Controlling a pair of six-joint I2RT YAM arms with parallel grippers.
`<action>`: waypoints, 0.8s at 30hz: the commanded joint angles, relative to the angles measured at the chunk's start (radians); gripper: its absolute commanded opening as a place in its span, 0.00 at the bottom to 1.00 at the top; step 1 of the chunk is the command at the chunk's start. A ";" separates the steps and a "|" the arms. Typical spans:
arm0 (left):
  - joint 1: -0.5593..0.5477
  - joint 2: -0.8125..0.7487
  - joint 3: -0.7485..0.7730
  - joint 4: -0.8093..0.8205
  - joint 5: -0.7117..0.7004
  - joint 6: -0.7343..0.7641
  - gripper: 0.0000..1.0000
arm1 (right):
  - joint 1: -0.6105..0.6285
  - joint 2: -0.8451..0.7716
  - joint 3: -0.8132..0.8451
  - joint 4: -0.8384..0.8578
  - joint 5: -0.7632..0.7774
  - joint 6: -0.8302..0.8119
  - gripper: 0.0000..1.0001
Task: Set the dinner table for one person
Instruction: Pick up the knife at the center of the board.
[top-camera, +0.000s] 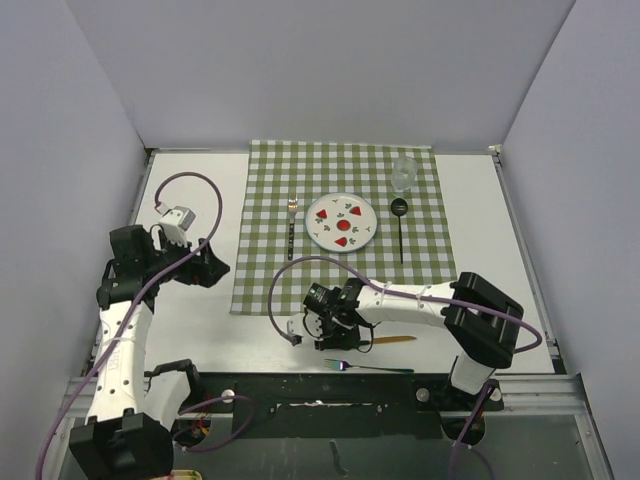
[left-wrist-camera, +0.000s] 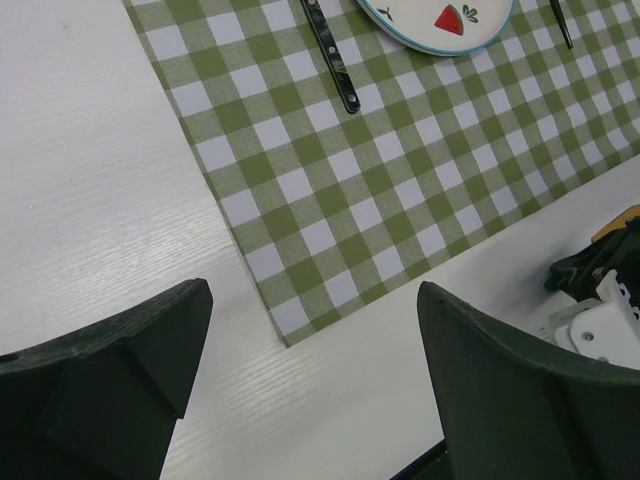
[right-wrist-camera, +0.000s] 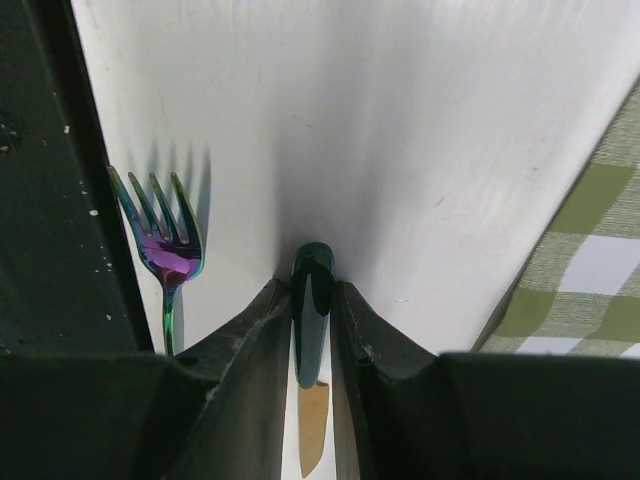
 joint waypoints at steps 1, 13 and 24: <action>-0.026 0.013 0.058 0.067 -0.007 0.022 0.83 | -0.016 -0.004 0.068 -0.004 0.019 -0.012 0.00; -0.048 0.038 0.063 0.119 -0.048 -0.005 0.83 | -0.015 -0.030 0.184 -0.092 0.056 -0.052 0.00; -0.048 0.083 0.085 0.187 -0.111 -0.040 0.83 | -0.012 -0.018 0.256 -0.142 0.062 -0.096 0.00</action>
